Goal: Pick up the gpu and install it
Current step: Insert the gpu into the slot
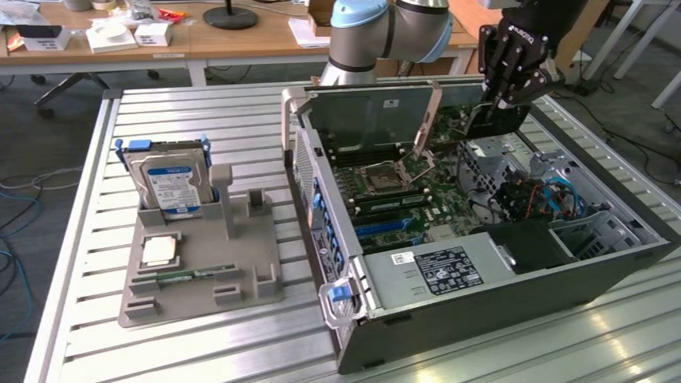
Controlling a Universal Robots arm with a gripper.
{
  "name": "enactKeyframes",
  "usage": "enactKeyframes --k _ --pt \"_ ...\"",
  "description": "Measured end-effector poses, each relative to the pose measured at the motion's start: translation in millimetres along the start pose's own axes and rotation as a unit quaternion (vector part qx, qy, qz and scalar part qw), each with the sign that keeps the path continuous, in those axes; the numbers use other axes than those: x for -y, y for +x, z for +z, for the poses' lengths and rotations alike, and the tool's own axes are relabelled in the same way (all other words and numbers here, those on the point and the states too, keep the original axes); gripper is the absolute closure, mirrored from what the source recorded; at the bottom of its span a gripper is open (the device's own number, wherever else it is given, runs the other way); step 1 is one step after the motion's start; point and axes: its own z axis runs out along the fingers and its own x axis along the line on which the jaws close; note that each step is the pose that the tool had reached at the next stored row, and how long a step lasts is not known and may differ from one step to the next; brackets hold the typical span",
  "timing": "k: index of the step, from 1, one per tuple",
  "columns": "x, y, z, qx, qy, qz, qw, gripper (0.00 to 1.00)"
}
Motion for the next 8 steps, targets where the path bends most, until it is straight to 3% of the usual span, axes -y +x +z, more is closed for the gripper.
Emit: enactKeyframes --k 4,8 --pt "-0.6 0.0 0.0 0.0 0.0001 0.0 1.0 0.74" --pt "-7.4 -0.1 -0.2 0.0 0.0001 0.0 1.0 0.74"
